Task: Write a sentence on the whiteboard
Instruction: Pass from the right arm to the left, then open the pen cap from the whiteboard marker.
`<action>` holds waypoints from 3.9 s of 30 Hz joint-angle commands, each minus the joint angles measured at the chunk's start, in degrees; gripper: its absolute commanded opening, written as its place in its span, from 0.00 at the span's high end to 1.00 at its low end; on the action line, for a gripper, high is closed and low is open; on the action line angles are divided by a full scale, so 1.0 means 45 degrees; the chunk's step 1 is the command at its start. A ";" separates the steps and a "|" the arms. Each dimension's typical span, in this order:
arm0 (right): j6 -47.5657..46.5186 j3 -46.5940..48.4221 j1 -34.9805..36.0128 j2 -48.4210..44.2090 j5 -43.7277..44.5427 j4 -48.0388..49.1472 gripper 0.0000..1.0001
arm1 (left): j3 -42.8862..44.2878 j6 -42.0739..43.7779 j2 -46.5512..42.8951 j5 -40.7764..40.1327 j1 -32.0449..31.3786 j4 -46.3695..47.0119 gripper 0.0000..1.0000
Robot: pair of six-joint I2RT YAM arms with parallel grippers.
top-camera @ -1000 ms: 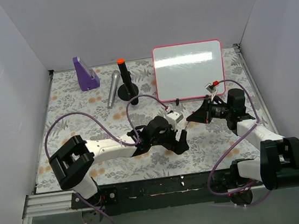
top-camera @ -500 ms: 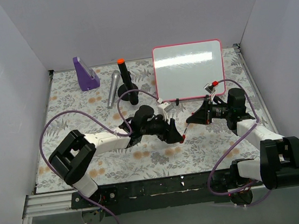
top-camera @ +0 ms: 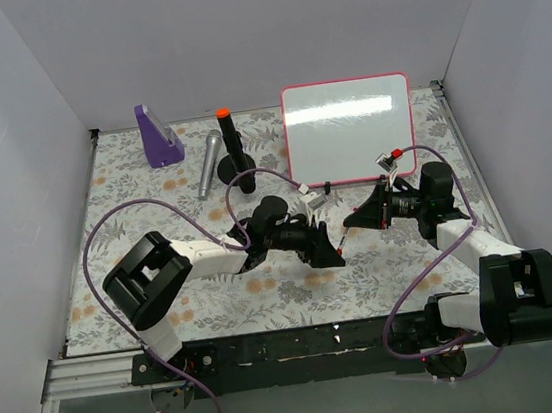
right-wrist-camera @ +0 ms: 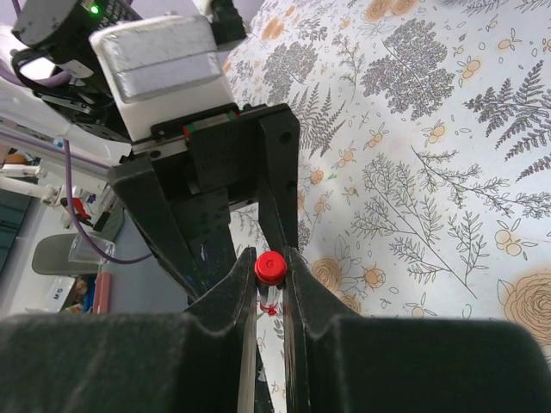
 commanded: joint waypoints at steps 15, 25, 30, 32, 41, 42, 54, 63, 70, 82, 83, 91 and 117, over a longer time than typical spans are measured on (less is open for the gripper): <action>0.0027 -0.0059 -0.0062 0.0231 -0.0824 0.0795 0.99 | 0.0541 0.0540 0.0499 0.0506 -0.0077 -0.0033 1.00; -1.1718 0.2495 0.0132 0.0563 -0.3561 -0.8897 0.29 | 0.1087 0.5127 -0.1415 -0.0083 -0.0077 -0.5653 1.00; -1.6261 0.3456 0.0426 0.1226 -0.3191 -1.2856 0.27 | 0.1225 0.5893 -0.1865 0.0445 -0.0096 -0.6616 1.00; -1.6516 0.3514 0.0699 0.1518 -0.3073 -1.3186 0.27 | 0.1244 0.5991 -0.1924 0.0485 -0.0232 -0.6636 1.00; -1.8373 0.3984 0.2261 0.2456 -0.3033 -1.4751 0.31 | 0.2084 0.6011 -0.1123 0.0114 -0.0546 -0.6520 1.00; -1.8373 0.4003 0.2301 0.2516 -0.3014 -1.4751 0.33 | 0.2104 0.5991 -0.1123 0.0075 -0.0565 -0.6442 1.00; -1.8159 0.4432 0.2438 0.2672 -0.3463 -1.5103 0.55 | 0.1480 0.5874 -0.1396 -0.0257 -0.0565 -0.6012 1.00; -1.7202 0.4374 0.2438 0.2711 -0.3209 -1.4420 0.65 | 0.1127 0.5737 -0.1670 -0.0452 -0.0565 -0.5562 1.00; -1.6889 0.4413 0.2399 0.2770 -0.3131 -1.4302 0.59 | 0.0932 0.5757 -0.1982 -0.0550 -0.0565 -0.5543 1.00; -1.6713 0.4355 0.2399 0.2828 -0.3092 -1.4224 0.65 | 0.0932 0.5737 -0.2002 -0.0511 -0.0546 -0.5484 1.00; -1.6713 0.4335 0.2399 0.2829 -0.3092 -1.4205 0.64 | 0.0913 0.5737 -0.2021 -0.0511 -0.0565 -0.5465 1.00; -1.6576 0.4296 0.2379 0.2809 -0.3014 -1.4087 0.59 | 0.0971 0.5737 -0.2041 -0.0472 -0.0565 -0.5464 1.00; -1.6131 0.5059 -0.0470 0.0236 -0.4516 -1.4662 0.99 | -0.0161 0.7104 -0.4422 -0.1681 -0.0565 -0.8432 1.00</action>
